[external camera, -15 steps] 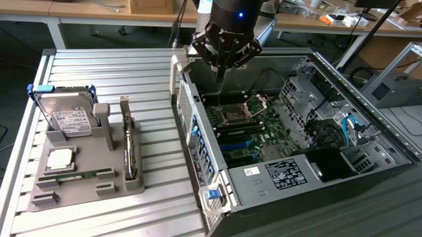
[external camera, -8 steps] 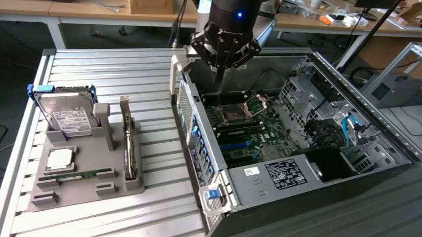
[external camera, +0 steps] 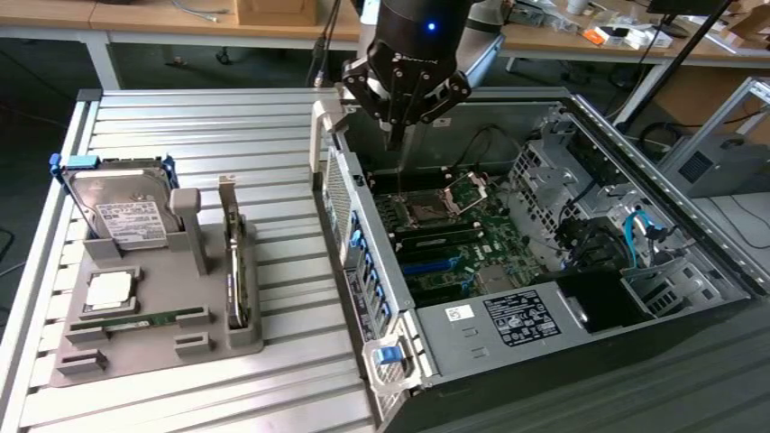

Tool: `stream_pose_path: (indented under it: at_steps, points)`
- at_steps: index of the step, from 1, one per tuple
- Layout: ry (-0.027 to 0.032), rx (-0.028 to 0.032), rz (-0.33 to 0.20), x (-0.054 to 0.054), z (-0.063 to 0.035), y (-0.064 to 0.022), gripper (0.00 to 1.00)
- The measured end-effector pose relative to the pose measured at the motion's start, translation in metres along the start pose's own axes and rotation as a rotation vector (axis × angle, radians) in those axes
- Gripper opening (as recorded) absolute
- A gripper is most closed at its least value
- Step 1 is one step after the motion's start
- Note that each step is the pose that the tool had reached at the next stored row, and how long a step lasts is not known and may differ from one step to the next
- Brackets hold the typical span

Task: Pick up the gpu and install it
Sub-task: 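Reach for the gpu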

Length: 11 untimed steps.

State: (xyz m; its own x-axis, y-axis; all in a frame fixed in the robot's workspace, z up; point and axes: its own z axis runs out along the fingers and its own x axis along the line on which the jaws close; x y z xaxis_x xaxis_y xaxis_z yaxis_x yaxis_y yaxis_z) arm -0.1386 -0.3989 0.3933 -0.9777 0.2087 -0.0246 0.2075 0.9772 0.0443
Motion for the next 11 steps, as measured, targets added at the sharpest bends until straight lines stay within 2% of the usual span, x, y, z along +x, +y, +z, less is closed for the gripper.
stream_pose_path:
  at_steps: [11]
  points:
    - [0.0,-0.0001,0.0,0.0025,0.0,-0.0005,0.11]
